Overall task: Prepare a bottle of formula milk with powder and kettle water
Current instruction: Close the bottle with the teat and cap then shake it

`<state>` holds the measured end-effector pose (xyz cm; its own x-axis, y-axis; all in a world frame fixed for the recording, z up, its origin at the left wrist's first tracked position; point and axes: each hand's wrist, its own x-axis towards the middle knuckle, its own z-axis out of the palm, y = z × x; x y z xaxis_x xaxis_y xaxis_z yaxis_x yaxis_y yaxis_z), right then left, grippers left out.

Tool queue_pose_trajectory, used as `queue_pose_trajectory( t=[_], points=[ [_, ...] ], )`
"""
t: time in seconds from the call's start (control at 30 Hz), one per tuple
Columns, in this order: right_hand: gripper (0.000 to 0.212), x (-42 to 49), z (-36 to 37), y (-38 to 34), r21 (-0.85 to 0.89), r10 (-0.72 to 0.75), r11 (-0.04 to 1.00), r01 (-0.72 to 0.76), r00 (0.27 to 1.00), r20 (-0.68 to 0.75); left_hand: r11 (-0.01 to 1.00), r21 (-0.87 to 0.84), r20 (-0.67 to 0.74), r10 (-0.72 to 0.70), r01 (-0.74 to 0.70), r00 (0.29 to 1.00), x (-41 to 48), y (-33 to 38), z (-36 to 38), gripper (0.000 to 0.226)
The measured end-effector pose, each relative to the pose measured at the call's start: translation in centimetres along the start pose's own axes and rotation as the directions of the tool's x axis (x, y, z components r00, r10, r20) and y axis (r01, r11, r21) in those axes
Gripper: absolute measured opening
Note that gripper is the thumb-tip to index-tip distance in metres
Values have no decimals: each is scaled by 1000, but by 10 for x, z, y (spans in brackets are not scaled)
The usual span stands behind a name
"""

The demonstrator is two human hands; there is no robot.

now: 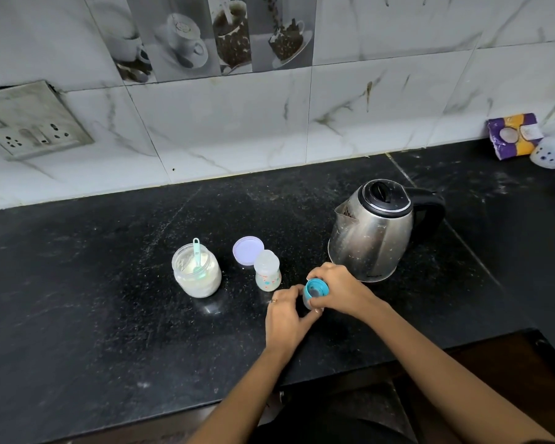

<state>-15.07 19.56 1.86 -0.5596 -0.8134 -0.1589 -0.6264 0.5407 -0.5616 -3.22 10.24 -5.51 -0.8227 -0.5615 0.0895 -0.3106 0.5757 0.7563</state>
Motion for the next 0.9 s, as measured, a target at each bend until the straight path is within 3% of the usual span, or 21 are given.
queue_pose_trajectory(
  t=[0.23,0.3,0.37,0.4,0.47,0.57,0.6,0.63,0.7,0.8,0.9],
  points=[
    [34,2,-20,-17,-18,31,999,-32,999,-23,994,95,-34,47,-43,998,7,-2,0,39],
    [36,4,-29,-22,114,87,990,-78,993,-76,996,80,-23,33,-31,999,8,-4,0,44],
    [35,9,-34,-27,360,241,916,-177,960,-142,999,47,-5,-5,5,1000,6,-7,-1,55],
    [34,12,-35,-29,504,333,835,-223,933,-138,999,25,-4,-26,26,1000,4,-9,-3,62],
    [27,21,-34,-34,792,430,548,-270,903,11,998,-16,-35,-59,59,998,-2,-14,-9,68],
    [15,34,-38,-41,945,314,7,-326,898,307,989,-96,-139,-129,116,982,-8,-23,-24,64],
    [18,38,-39,-42,932,268,-84,-354,893,363,983,-123,-184,-158,136,970,-8,-27,-29,63],
    [20,42,-39,-42,918,230,-93,-385,889,396,977,-145,-223,-184,154,957,-6,-30,-34,62],
    [20,52,-36,-43,914,181,-2,-406,899,399,965,-187,-263,-227,182,938,1,-37,-44,63],
    [16,64,-24,-48,953,109,105,-285,956,274,949,-244,-227,-256,199,940,16,-41,-55,70],
    [28,70,-12,-48,919,26,379,-109,994,108,935,-290,-138,-253,205,958,30,-43,-60,78]
  ],
)
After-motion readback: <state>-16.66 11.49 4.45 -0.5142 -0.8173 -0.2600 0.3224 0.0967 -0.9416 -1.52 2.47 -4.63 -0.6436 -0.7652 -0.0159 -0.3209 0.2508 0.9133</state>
